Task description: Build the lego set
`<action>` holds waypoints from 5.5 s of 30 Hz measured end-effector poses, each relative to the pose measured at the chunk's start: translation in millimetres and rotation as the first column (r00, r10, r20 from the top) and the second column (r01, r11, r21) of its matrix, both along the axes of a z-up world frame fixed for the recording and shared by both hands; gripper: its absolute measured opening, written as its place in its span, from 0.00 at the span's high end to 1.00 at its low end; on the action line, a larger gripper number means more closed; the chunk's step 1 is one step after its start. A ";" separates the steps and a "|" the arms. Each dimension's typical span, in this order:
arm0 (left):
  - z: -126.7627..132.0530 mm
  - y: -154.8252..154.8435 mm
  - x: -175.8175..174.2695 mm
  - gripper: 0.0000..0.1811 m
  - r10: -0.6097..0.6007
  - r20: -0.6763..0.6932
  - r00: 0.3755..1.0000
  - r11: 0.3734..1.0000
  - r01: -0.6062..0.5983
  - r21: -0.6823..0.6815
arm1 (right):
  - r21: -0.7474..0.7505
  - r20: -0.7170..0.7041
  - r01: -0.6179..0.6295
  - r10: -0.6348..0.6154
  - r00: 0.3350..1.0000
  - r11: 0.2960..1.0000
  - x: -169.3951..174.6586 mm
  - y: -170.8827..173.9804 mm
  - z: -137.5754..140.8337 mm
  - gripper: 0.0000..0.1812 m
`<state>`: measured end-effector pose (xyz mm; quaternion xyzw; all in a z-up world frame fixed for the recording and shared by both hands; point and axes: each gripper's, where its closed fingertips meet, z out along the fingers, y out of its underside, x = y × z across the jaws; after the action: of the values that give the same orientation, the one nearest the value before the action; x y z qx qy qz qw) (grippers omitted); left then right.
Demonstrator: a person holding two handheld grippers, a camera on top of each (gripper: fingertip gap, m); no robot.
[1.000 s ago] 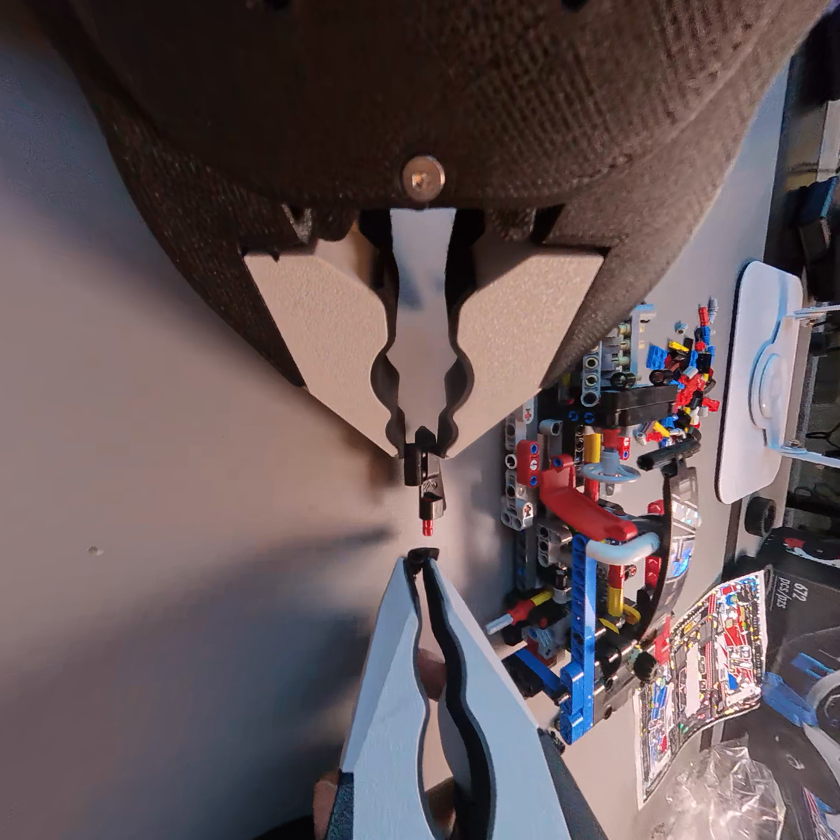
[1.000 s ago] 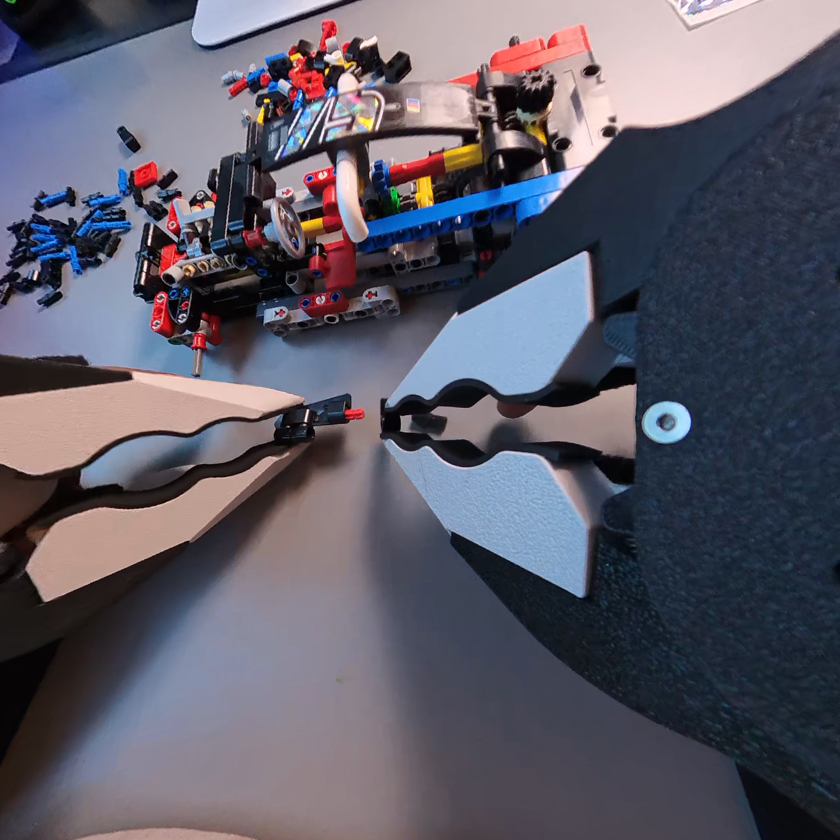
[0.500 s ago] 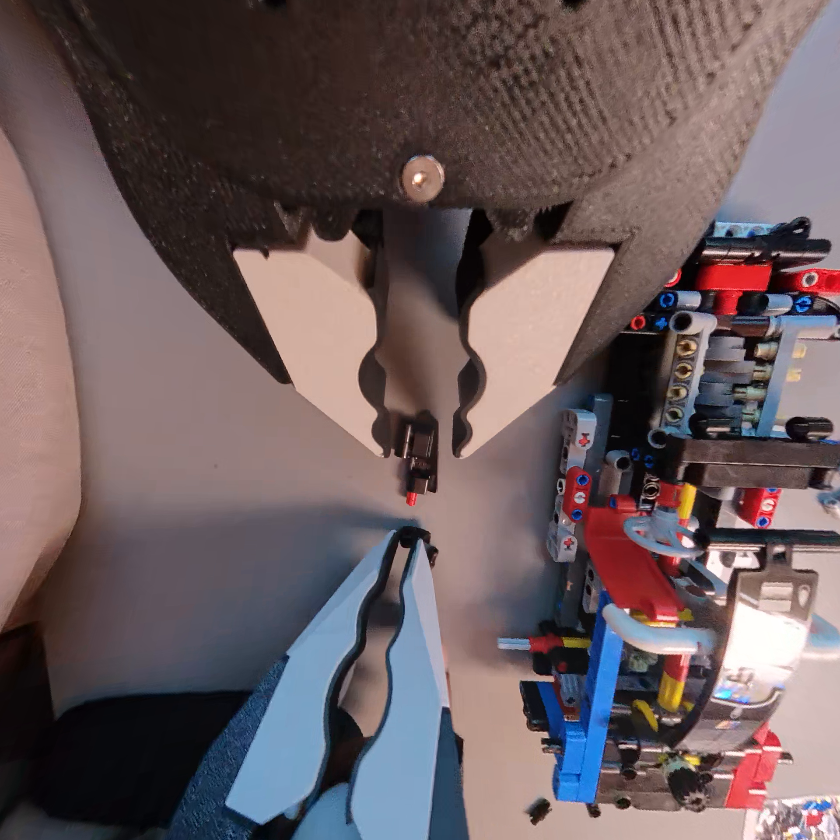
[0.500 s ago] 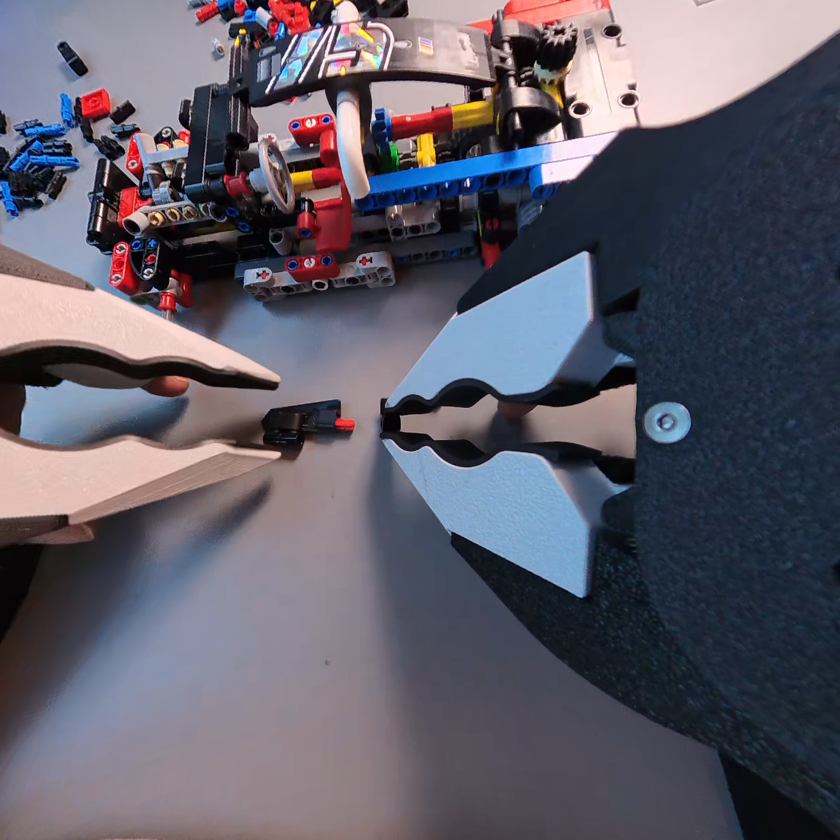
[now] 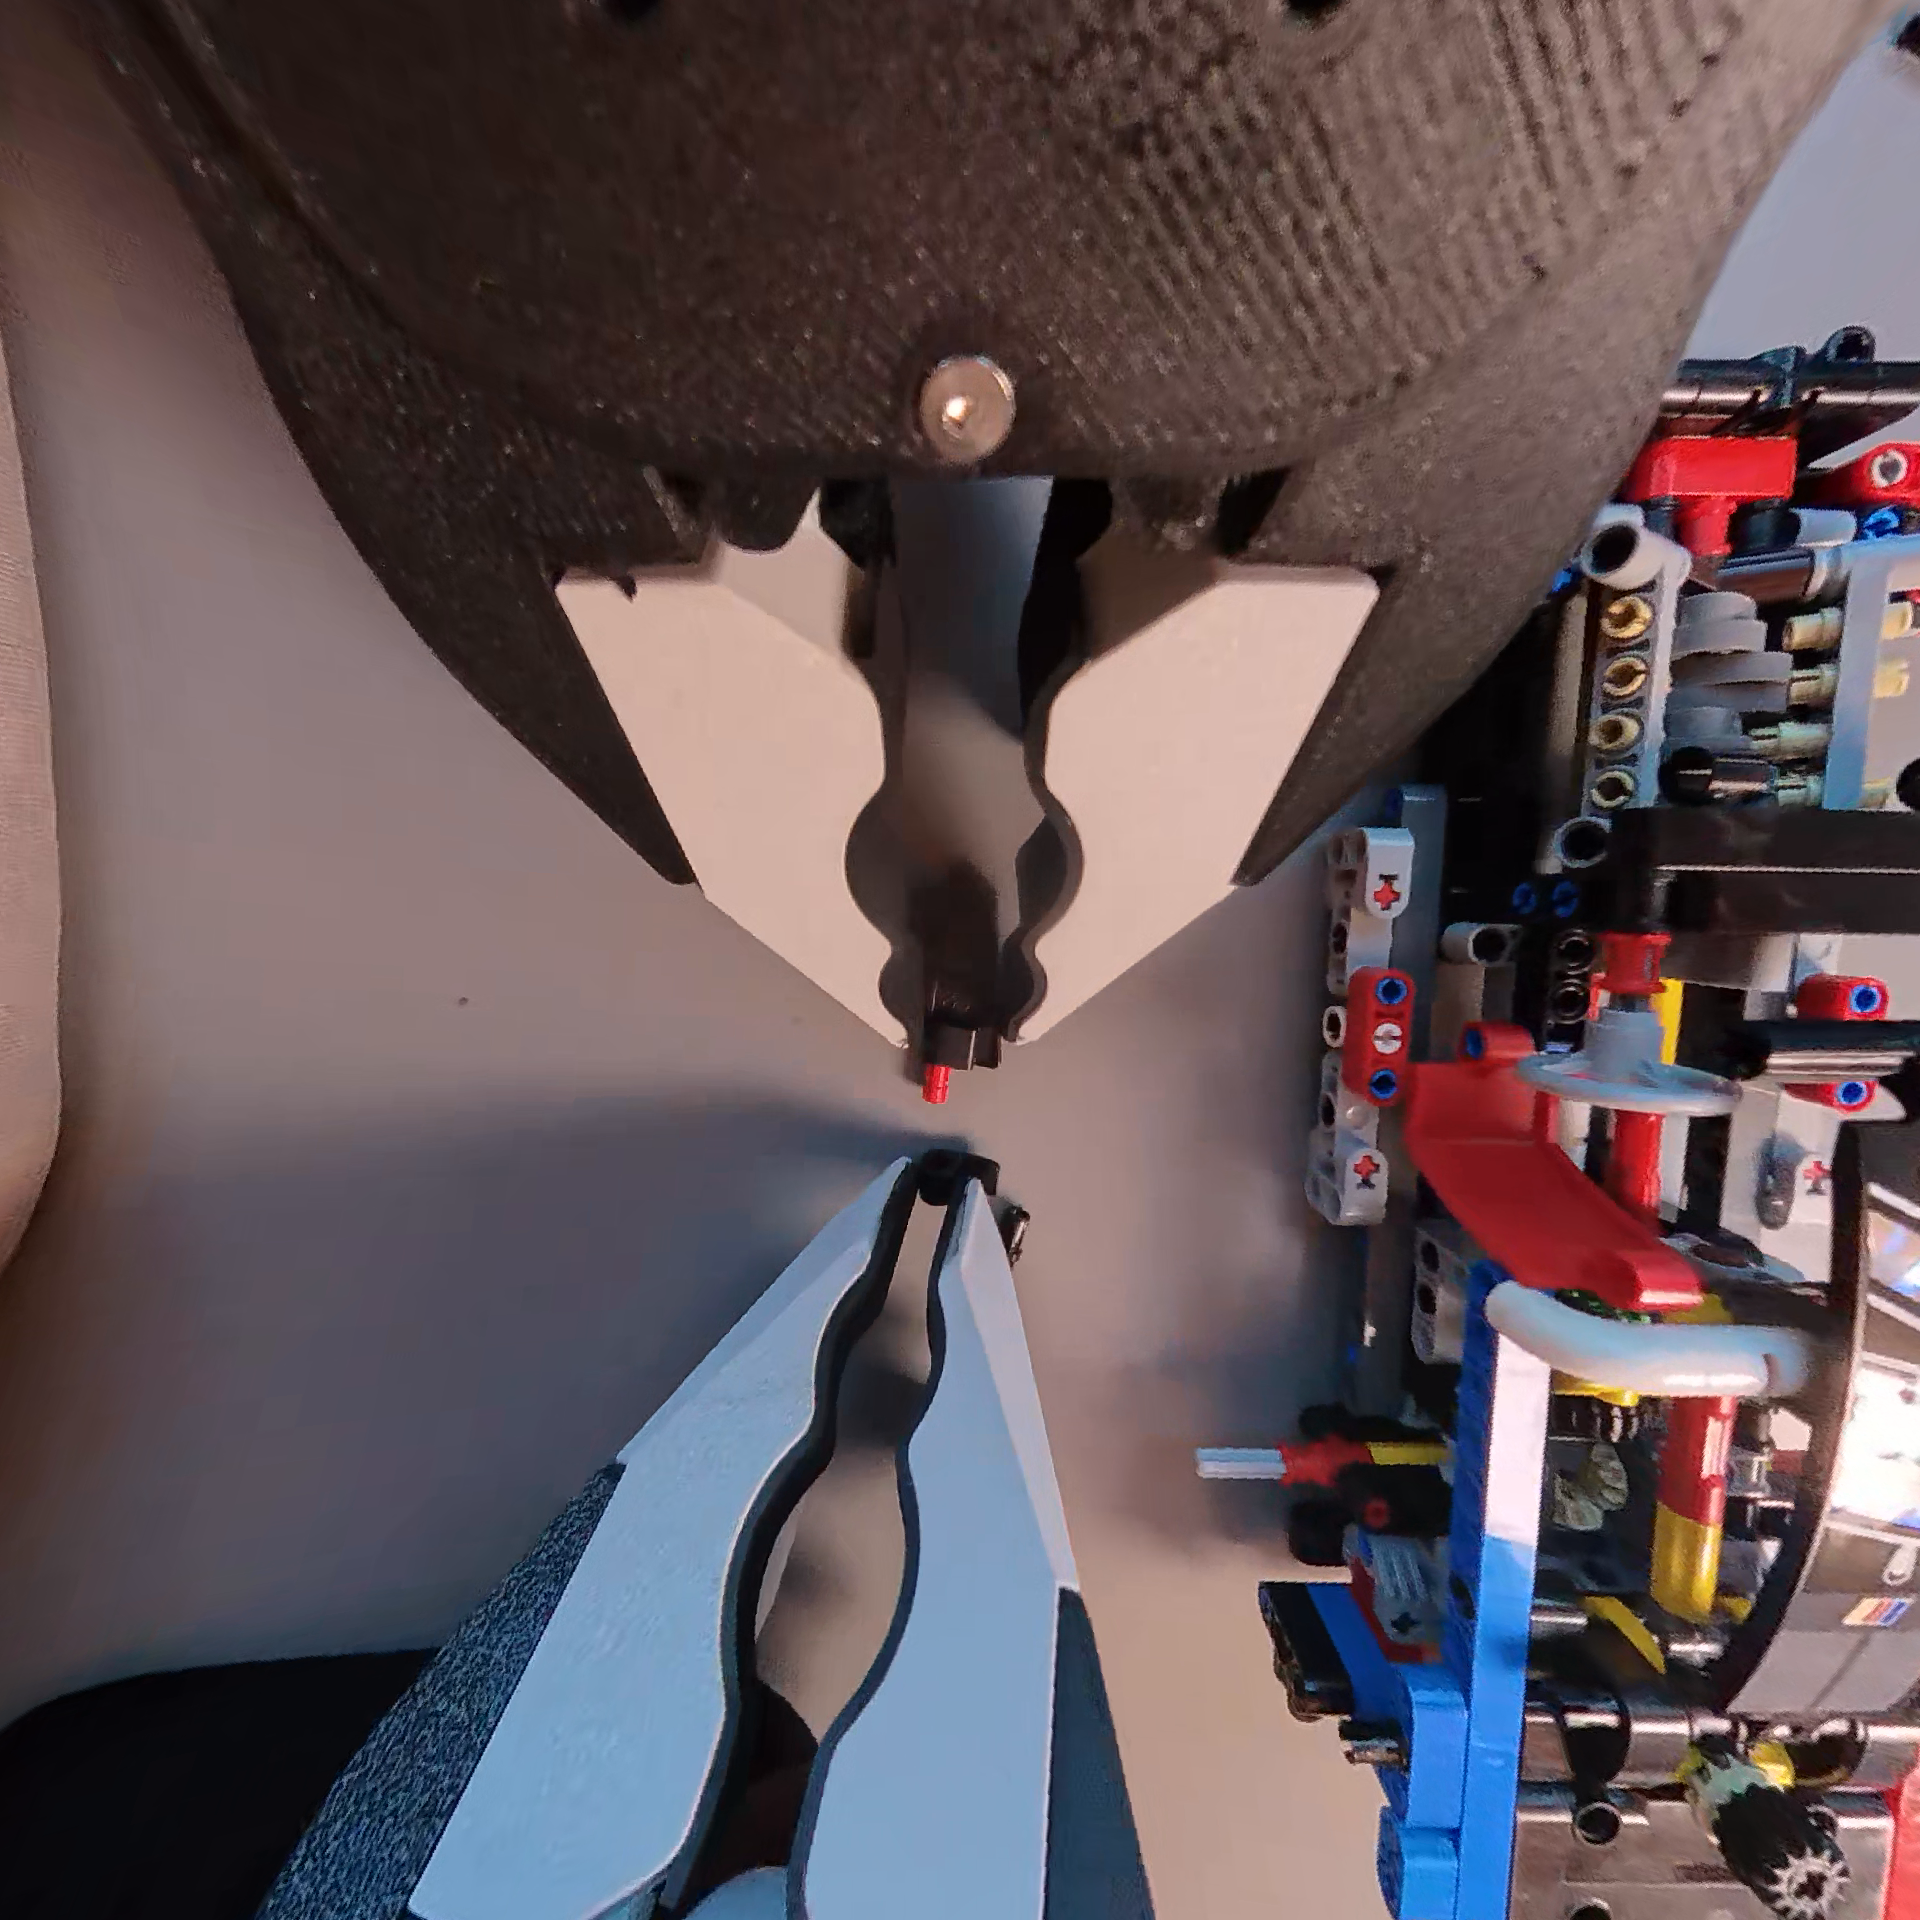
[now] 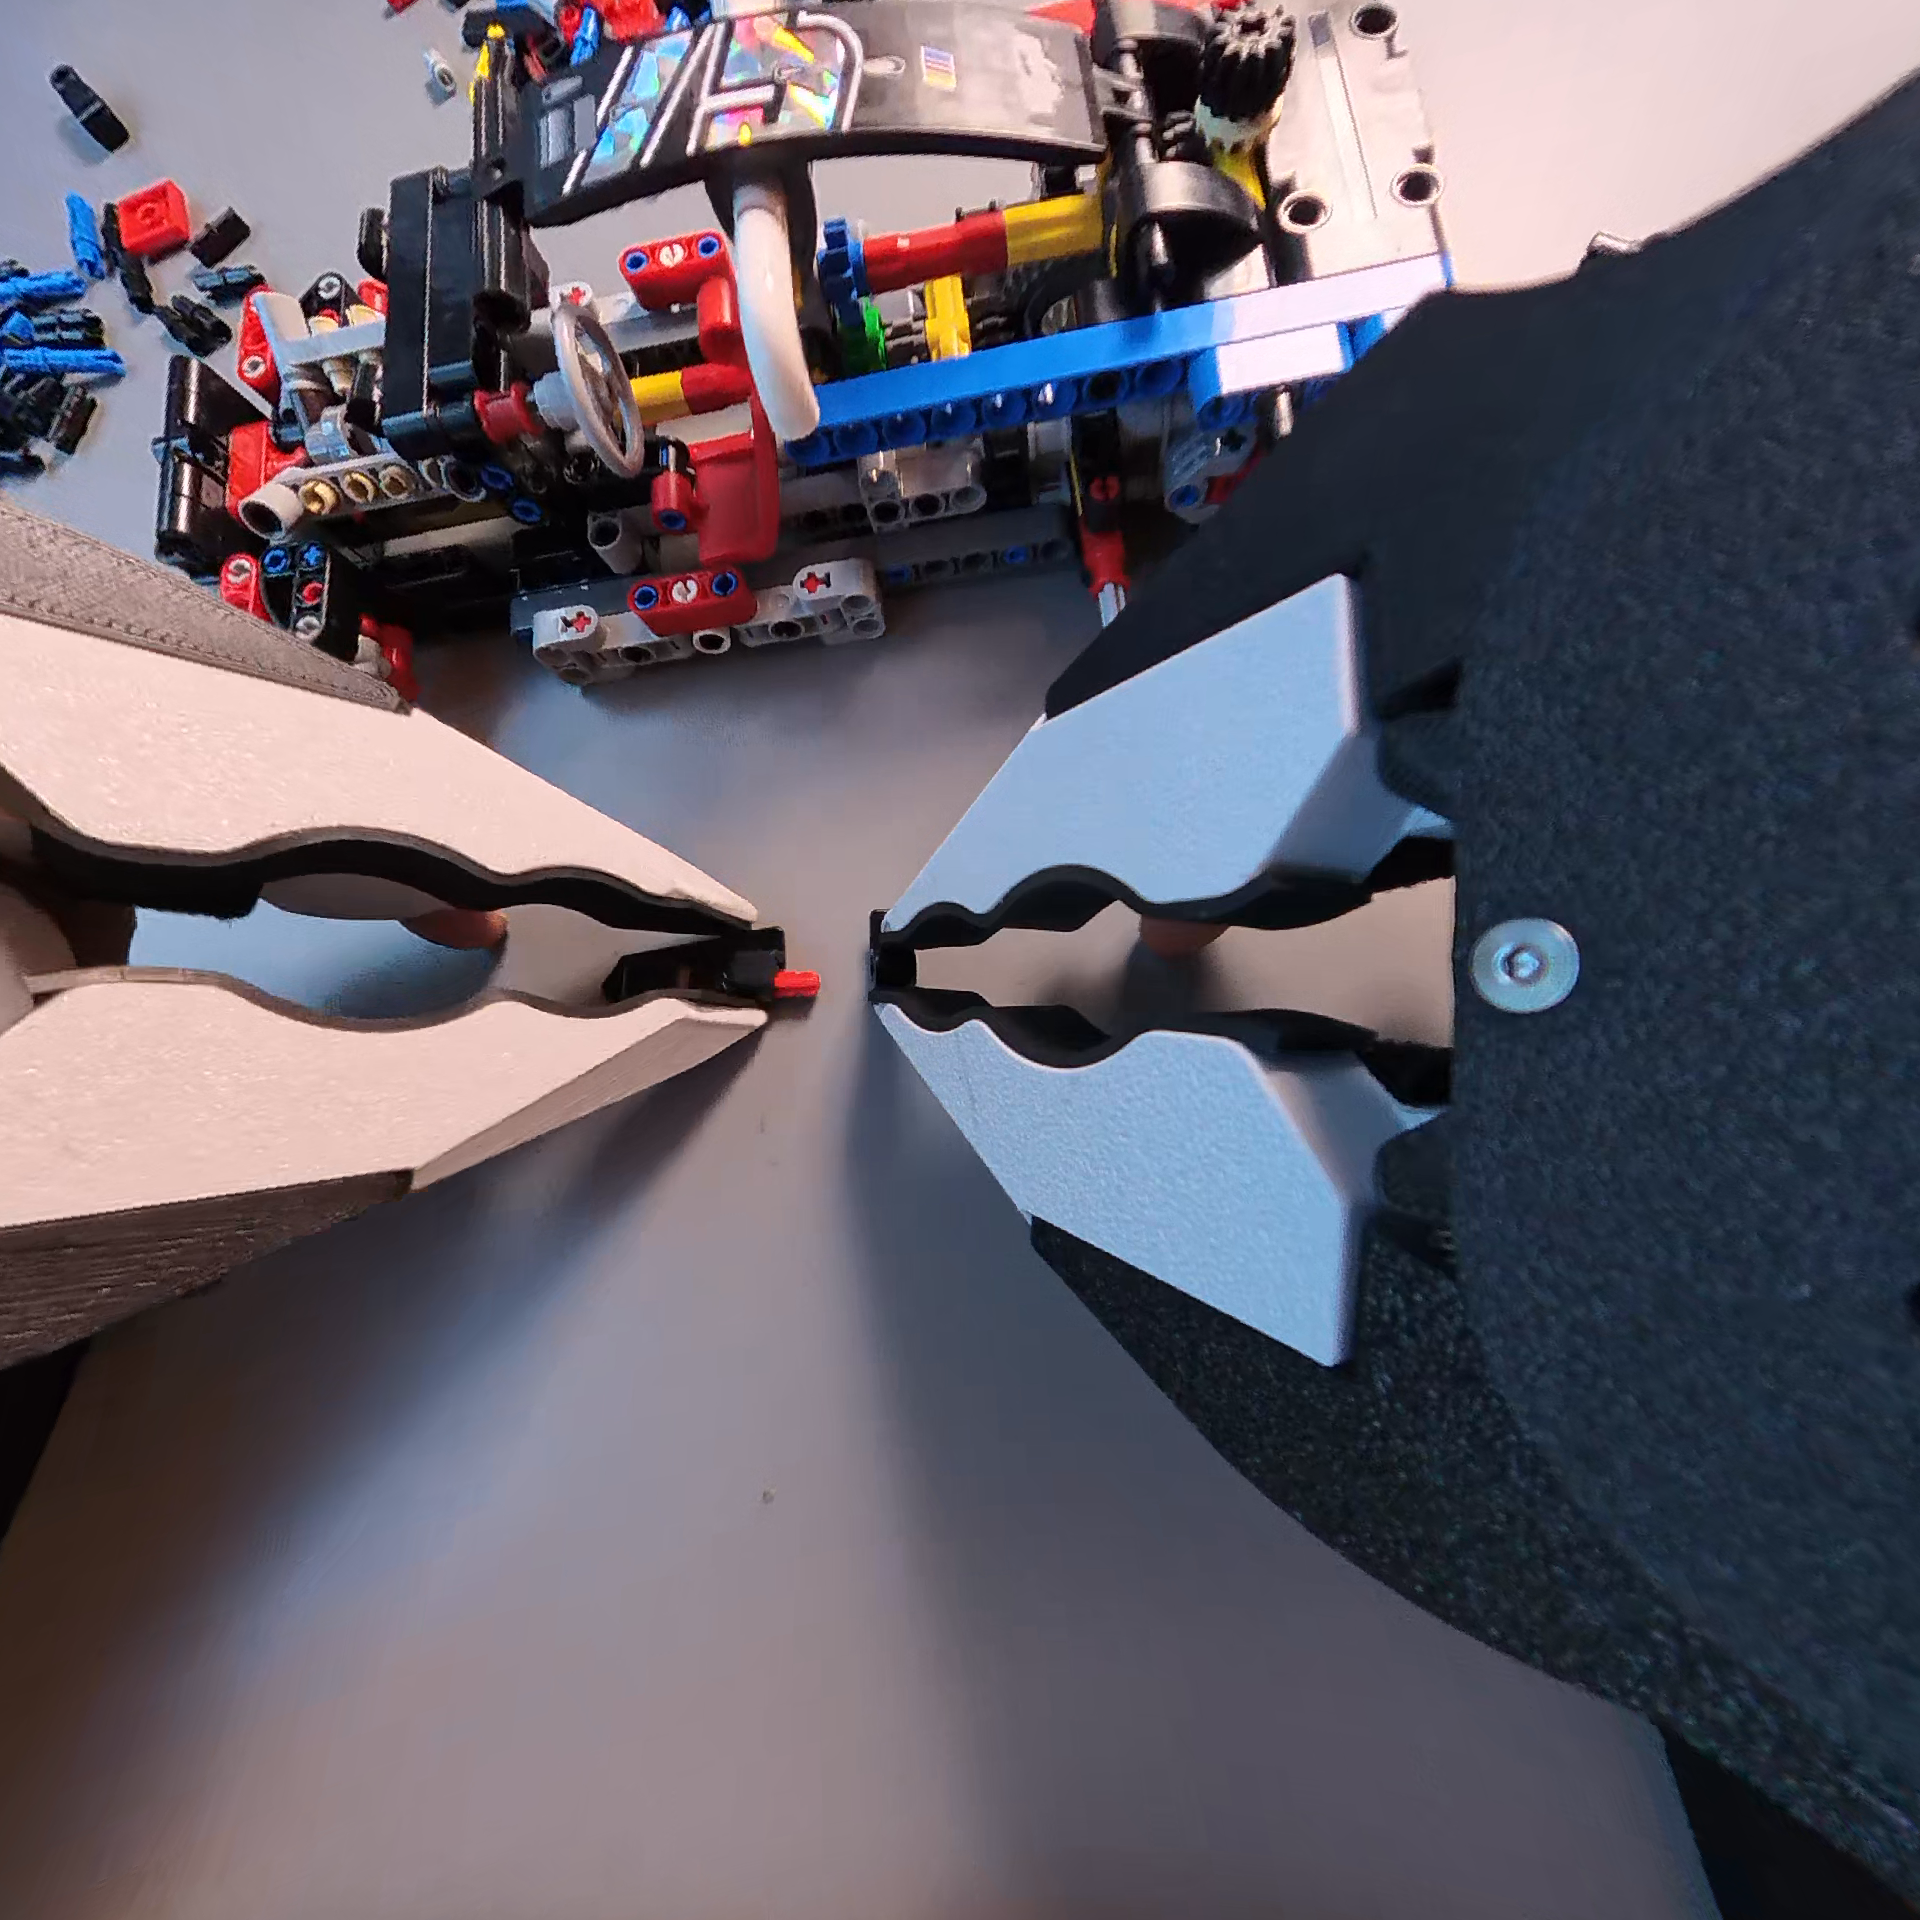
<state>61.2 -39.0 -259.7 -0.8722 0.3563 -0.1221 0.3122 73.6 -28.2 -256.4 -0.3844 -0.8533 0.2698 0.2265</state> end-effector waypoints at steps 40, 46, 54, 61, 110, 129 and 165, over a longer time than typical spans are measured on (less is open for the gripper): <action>0.5 2.5 14.1 0.94 -0.105 0.016 0.994 0.993 0.104 0.055 | 0.085 -0.082 -0.124 0.131 0.988 0.989 -1.1 -12.6 -1.2 0.98; 1.8 2.6 12.5 0.94 -0.089 0.026 0.996 0.993 0.087 0.083 | 0.084 -0.090 -0.063 0.070 0.993 0.994 -1.6 -12.3 -0.4 0.97; 58.1 9.4 -4.4 0.94 -0.035 -0.031 0.999 0.858 0.046 0.512 | -0.385 -0.246 0.125 -0.232 0.941 0.915 -10.7 1.9 66.9 0.85; 82.7 8.5 -1.3 0.94 -0.005 -0.150 0.989 0.725 0.106 0.680 | -0.602 -0.178 0.123 -0.283 0.943 0.789 -19.1 -9.3 79.3 0.96; 137.6 -23.3 -9.7 1.00 -0.198 0.378 0.905 0.783 -0.086 0.617 | -0.233 -0.550 -0.185 0.027 0.835 0.955 -2.2 -32.6 94.7 0.98; 105.4 -27.9 13.1 0.97 -0.247 0.162 0.955 0.794 0.104 0.599 | -0.022 -0.682 -0.187 0.122 0.721 0.982 2.8 -41.9 109.7 0.98; 96.1 -2.9 -2.0 0.90 -0.091 0.233 0.968 0.807 -0.065 0.586 | -0.897 -0.087 0.038 -0.259 0.962 0.441 -14.7 -10.1 105.1 0.98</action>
<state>59.2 -41.9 -163.6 -0.7071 0.3404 -0.1164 0.6087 58.9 -38.3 -151.3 -0.4883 -0.5199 0.6930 0.1047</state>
